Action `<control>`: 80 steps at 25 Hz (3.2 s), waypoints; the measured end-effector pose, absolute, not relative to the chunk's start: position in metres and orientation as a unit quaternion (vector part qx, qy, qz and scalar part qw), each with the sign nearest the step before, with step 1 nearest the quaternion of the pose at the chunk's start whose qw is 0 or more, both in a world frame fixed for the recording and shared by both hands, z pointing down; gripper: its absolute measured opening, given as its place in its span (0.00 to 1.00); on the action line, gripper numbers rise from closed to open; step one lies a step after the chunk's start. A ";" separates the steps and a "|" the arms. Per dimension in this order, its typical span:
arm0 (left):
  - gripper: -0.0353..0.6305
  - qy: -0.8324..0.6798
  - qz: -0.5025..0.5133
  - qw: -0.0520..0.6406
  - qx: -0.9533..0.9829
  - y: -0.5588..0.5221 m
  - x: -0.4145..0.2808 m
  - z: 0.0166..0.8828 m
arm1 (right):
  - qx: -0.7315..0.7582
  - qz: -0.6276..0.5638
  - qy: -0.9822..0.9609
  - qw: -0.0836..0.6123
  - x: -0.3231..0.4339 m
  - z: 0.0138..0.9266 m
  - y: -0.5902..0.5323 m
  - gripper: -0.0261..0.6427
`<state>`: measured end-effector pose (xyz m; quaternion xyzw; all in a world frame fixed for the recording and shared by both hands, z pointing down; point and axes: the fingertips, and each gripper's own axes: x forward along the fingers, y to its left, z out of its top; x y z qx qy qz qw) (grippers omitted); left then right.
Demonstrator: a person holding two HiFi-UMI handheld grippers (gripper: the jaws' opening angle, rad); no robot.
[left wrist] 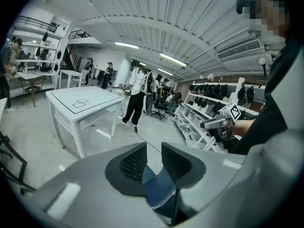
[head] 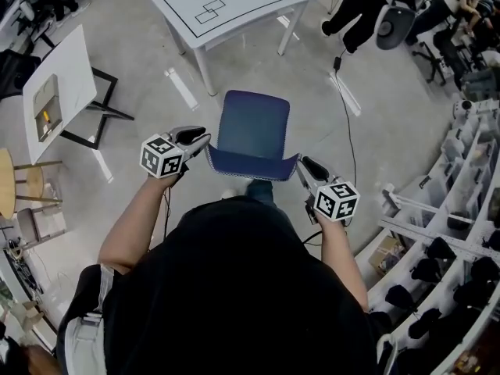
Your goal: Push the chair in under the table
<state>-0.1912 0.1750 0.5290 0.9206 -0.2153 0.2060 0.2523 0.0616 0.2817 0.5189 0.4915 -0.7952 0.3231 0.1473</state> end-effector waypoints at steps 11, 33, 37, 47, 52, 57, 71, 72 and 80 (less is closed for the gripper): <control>0.44 -0.170 0.342 0.274 0.883 0.196 -0.155 0.615 | 0.375 0.360 -0.803 0.293 0.042 0.641 0.283 0.31; 0.53 0.029 0.495 0.171 0.852 0.293 -0.135 0.722 | 0.249 0.342 -0.793 0.439 0.004 0.735 0.336 0.42; 0.56 0.044 0.521 0.138 0.841 0.304 -0.132 0.741 | 0.238 0.324 -0.788 0.466 0.002 0.749 0.344 0.44; 0.61 0.062 0.595 0.049 0.800 0.312 -0.134 0.794 | 0.237 0.255 -0.755 0.556 0.008 0.787 0.340 0.45; 0.61 0.058 0.623 0.010 0.780 0.309 -0.132 0.815 | 0.218 0.217 -0.731 0.609 0.012 0.808 0.338 0.45; 0.57 0.054 0.615 -0.020 0.787 0.309 -0.125 0.819 | 0.189 0.202 -0.729 0.626 0.015 0.820 0.339 0.46; 0.41 0.038 0.622 -0.054 0.780 0.283 -0.098 0.814 | 0.202 0.161 -0.733 0.629 0.041 0.816 0.312 0.33; 0.40 0.038 0.622 -0.055 0.780 0.278 -0.094 0.813 | 0.202 0.160 -0.733 0.630 0.044 0.815 0.306 0.32; 0.38 0.029 0.626 -0.055 0.778 0.228 -0.067 0.804 | 0.209 0.149 -0.739 0.623 0.072 0.805 0.255 0.30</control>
